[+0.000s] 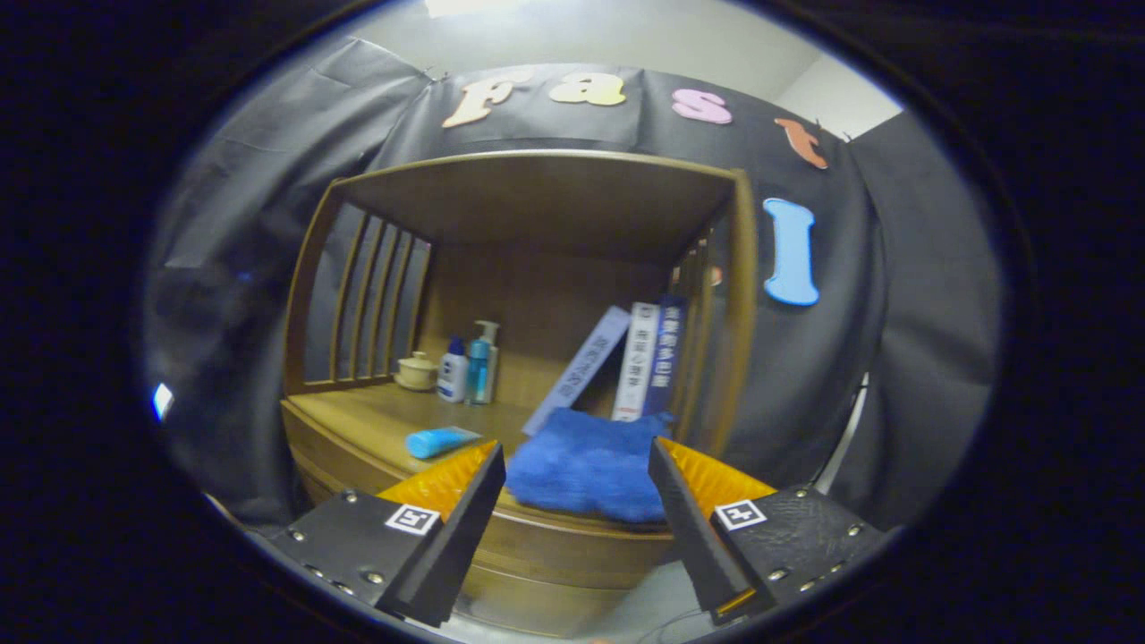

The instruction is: Pull open the drawer, take out the items inside it, and place them on the countertop above the cabinet.

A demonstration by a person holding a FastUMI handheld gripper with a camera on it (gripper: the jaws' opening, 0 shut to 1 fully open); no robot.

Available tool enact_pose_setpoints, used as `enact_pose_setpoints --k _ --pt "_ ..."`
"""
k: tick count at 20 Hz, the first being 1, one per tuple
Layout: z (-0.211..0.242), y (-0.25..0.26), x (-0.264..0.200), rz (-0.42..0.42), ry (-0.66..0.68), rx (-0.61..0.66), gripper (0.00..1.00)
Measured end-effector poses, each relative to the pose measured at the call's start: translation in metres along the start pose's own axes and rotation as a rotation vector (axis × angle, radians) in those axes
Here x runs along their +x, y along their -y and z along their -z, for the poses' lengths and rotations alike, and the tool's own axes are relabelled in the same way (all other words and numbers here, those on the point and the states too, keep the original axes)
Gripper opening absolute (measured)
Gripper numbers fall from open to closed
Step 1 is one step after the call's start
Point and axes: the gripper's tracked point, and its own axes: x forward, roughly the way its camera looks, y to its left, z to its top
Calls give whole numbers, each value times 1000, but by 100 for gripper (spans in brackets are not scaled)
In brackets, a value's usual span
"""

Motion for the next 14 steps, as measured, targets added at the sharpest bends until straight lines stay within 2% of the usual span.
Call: enact_pose_setpoints --k 6,9,14 --pt "7 109 -58 100 67 -10 96" --pt "17 133 -93 127 105 42 96" --pt "30 149 -134 149 91 109 96"
